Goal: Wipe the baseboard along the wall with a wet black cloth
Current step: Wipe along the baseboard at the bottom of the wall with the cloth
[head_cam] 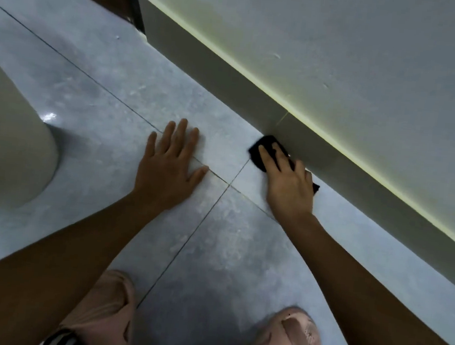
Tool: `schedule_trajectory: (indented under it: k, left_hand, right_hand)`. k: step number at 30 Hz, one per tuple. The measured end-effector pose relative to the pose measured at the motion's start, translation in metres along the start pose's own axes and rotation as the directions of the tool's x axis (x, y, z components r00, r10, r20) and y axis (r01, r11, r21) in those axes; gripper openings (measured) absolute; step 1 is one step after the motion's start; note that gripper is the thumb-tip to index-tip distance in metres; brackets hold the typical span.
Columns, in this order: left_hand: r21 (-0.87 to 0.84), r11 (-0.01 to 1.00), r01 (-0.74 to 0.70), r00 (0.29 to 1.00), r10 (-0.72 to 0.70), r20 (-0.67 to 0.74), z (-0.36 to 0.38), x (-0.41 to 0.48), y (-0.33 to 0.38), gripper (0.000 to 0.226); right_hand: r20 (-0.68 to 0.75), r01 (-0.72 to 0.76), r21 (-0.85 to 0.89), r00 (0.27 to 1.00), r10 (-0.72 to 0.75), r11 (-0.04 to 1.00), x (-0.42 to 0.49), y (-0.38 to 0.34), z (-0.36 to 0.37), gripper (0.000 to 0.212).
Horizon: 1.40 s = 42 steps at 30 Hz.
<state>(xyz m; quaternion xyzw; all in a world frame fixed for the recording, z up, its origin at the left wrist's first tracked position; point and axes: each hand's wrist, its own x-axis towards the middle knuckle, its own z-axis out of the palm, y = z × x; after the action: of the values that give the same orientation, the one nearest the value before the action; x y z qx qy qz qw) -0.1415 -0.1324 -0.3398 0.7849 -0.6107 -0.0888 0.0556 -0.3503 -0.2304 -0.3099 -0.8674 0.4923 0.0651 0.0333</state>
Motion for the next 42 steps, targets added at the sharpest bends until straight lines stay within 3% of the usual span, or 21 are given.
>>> schedule_trajectory:
  k: [4,7,13,16,18,20,26,30,37,42]
  left_hand:
    - [0.032,0.992,0.124,0.992,-0.125,0.01,-0.003,0.01,-0.026,0.08]
    - [0.027,0.989,0.145,0.989,-0.145,0.024,-0.004,0.014,-0.035,0.08]
    - [0.003,0.992,0.128,0.99,-0.128,0.066,-0.008,0.014,-0.039,0.08]
    - [0.013,0.991,0.132,0.987,-0.133,0.089,-0.008,0.015,-0.038,0.077]
    - [0.01,0.99,0.139,0.986,-0.139,0.094,-0.007,0.015,-0.038,0.078]
    - [0.01,0.99,0.141,0.986,-0.141,0.092,-0.006,0.015,-0.038,0.078]
    - [-0.004,0.991,0.134,0.989,-0.133,0.065,-0.003,0.014,-0.037,0.076]
    - [-0.003,0.986,0.169,0.985,-0.169,0.026,-0.008,0.014,-0.045,0.074]
    - [-0.062,0.923,0.379,0.926,-0.378,0.028,-0.016,0.026,-0.085,0.069]
    - [-0.05,0.922,0.385,0.923,-0.385,-0.004,-0.014,0.026,-0.083,0.069]
  right_hand:
    - [0.087,0.153,-0.008,0.985,-0.151,0.988,0.06,-0.055,-0.018,0.072]
    - [0.085,0.185,0.018,0.979,-0.186,0.982,0.072,-0.066,-0.022,0.073]
    - [0.088,0.077,-0.077,0.994,-0.07,0.994,-0.001,0.015,-0.006,0.121]
    - [-0.023,0.04,-0.118,0.999,-0.043,0.992,-0.022,0.04,0.003,0.097]
    - [-0.089,0.039,-0.088,0.995,-0.047,0.995,-0.015,0.03,0.005,0.074]
    - [-0.117,0.054,-0.059,0.991,-0.06,0.997,0.001,0.004,0.002,0.064]
    - [0.103,0.183,-0.06,0.979,-0.177,0.981,0.079,-0.08,-0.022,0.068]
    - [0.147,0.259,-0.107,0.959,-0.243,0.96,0.093,-0.086,-0.029,0.067]
    - [0.241,0.144,-0.185,0.966,-0.098,0.972,0.044,-0.046,-0.03,0.075]
    - [0.228,0.215,-0.223,0.96,-0.164,0.951,0.079,-0.083,-0.032,0.063]
